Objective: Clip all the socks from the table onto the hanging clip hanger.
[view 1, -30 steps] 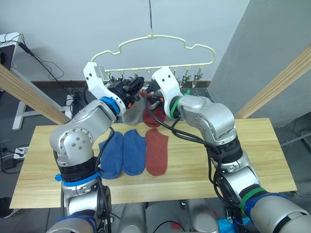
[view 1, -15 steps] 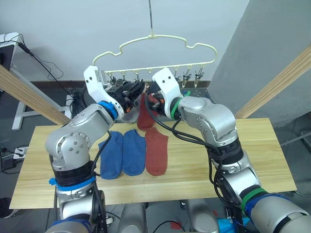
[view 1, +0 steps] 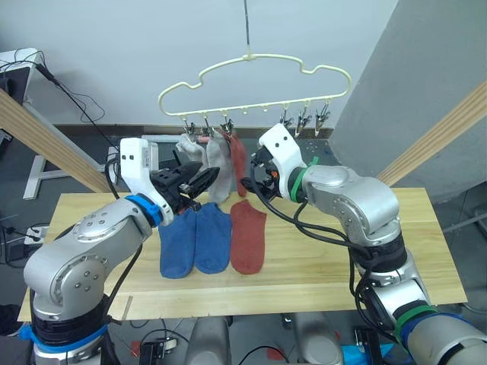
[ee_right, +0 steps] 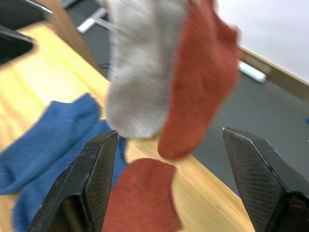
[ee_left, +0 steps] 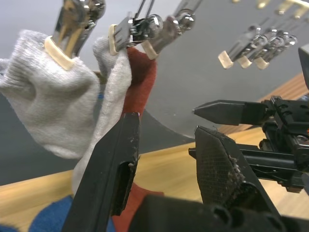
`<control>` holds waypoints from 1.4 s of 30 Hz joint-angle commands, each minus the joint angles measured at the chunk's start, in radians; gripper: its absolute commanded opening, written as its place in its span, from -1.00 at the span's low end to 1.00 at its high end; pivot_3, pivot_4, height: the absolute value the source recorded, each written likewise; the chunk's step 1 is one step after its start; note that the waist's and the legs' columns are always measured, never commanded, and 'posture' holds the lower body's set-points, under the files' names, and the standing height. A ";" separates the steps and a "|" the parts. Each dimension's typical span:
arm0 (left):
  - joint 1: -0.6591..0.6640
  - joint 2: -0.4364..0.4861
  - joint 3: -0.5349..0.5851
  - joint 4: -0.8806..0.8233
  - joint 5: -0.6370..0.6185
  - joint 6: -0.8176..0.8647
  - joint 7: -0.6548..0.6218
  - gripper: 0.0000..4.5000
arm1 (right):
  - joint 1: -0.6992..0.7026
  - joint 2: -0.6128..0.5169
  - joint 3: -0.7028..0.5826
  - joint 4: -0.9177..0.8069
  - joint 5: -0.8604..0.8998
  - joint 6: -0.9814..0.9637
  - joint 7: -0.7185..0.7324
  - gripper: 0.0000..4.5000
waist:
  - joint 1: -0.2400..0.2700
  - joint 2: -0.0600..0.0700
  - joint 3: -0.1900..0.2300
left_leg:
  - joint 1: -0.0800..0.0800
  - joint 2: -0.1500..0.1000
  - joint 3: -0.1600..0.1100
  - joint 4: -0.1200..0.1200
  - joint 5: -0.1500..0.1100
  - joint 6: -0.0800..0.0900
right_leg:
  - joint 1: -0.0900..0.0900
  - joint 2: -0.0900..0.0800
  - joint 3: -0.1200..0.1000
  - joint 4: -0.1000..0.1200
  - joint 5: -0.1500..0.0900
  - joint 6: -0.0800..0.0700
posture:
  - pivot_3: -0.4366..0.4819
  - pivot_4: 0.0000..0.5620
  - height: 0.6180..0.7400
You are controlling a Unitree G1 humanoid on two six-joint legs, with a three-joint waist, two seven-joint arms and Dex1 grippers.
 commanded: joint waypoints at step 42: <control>0.098 0.295 0.098 0.102 0.068 -0.368 -0.577 -0.60 | 0.201 0.122 -0.245 -0.337 0.037 -0.032 -0.293 0.59 | -0.004 0.000 -0.007 | 0.001 0.001 0.003 -0.005 0.005 -0.007 | -0.001 0.001 -0.002 0.001 0.002 -0.003 | -0.36 0.04 1.00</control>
